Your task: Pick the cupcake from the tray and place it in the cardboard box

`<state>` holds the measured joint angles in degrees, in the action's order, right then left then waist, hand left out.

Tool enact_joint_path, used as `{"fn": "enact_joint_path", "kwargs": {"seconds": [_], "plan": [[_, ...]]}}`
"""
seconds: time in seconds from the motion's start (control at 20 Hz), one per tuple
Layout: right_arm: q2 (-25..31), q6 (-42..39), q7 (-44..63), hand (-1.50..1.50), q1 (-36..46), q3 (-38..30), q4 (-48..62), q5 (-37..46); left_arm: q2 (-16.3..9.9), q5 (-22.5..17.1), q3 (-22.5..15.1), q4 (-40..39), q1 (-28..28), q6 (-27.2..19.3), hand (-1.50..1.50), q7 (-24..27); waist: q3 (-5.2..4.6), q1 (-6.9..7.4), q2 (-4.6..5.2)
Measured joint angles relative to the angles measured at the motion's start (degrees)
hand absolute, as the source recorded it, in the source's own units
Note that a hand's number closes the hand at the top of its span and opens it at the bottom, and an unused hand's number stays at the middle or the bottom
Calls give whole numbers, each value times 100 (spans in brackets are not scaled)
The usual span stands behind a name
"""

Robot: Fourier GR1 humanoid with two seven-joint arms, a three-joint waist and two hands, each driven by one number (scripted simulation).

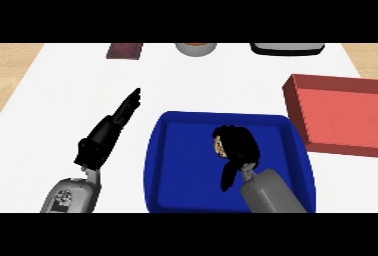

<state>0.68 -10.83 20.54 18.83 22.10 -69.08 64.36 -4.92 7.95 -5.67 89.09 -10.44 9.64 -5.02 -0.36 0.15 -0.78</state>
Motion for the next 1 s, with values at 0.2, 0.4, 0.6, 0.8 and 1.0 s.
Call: {"fn": "enact_joint_path", "kwargs": {"seconds": [0.2, 0.4, 0.6, 0.8, 1.0], "plan": [[29, 162, -231, 150, 28, -47, 107, 152, 33, 25, 22, 16, 34, 18, 0, 20, -3, -1, -2], [374, 354, -519, 150, -316, -29, -287, 269, 33, 41, 36, 141, 87, 24, 0, -59, -4, -19, -7], [1512, 564, -1520, 150, -1202, -374, -1052, -130, -6, -5, 129, 249, 178, 10, 0, -128, 23, -156, 8], [2574, 1116, -2580, 150, -2098, -1011, -1626, -589, -88, -21, 216, 172, 187, 46, 0, -37, 32, -242, 26], [3098, 1603, -3113, 150, -2755, -1706, -2285, -998, -19, 60, 128, 192, 286, -2, 0, 33, 33, -202, 39]]}}
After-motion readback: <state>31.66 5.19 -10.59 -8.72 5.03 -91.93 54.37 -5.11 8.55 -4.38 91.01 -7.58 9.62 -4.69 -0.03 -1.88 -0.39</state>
